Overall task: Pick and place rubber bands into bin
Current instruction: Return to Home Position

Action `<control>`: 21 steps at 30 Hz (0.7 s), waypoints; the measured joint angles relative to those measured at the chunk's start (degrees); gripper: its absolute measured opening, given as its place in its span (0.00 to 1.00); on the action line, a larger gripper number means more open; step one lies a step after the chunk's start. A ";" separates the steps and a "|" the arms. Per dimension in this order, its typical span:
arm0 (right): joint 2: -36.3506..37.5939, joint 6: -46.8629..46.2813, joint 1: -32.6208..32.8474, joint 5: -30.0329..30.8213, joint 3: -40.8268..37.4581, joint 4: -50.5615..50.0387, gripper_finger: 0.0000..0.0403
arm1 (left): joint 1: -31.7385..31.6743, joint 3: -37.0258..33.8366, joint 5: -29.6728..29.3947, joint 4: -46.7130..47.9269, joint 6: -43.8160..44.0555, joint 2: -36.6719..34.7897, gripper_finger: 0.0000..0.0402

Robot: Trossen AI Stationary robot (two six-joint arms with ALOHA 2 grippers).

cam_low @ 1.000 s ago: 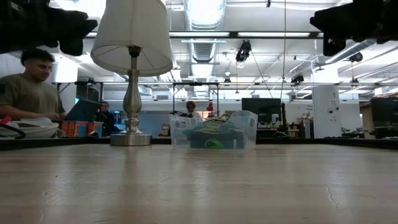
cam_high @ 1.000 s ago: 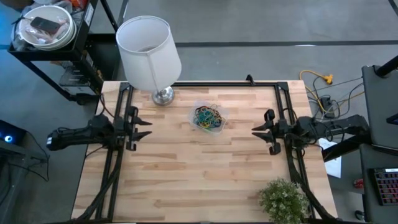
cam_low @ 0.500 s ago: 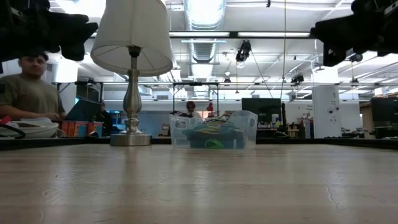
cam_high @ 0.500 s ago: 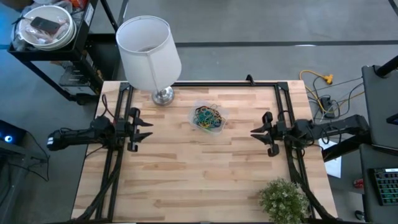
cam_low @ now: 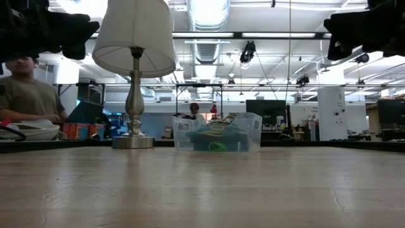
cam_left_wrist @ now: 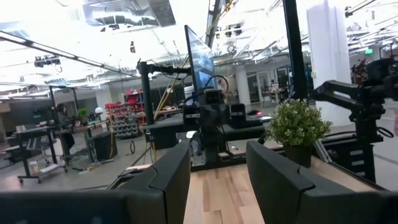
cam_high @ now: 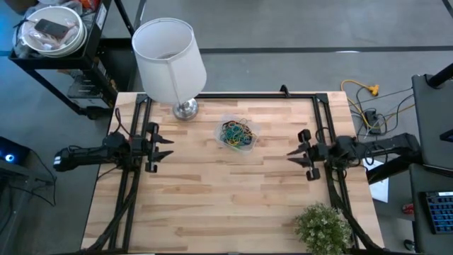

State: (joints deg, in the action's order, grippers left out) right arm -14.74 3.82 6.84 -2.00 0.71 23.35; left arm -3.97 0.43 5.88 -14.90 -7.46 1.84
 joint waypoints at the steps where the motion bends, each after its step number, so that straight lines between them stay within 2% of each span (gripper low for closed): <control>1: 0.52 0.30 -0.80 -0.07 0.02 -0.09 0.17 | -0.03 0.00 -0.02 0.00 -0.01 0.07 0.35; 8: 3.50 -1.06 -6.86 -5.78 -0.05 -4.70 0.17 | -0.04 -0.04 -0.02 0.04 -0.42 0.21 0.35; 14: 3.75 -3.79 -9.15 -0.97 -0.15 -7.16 0.17 | -0.04 -0.07 -0.10 0.68 -0.46 0.25 0.35; 21: 3.86 -9.35 -11.03 -1.02 -0.15 -11.34 0.17 | -0.04 -0.09 -0.10 0.92 -0.46 0.25 0.35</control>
State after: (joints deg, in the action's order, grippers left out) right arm -10.87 -5.52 -4.19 -3.01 0.56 12.01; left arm -4.01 0.34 5.78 -13.98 -7.92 2.09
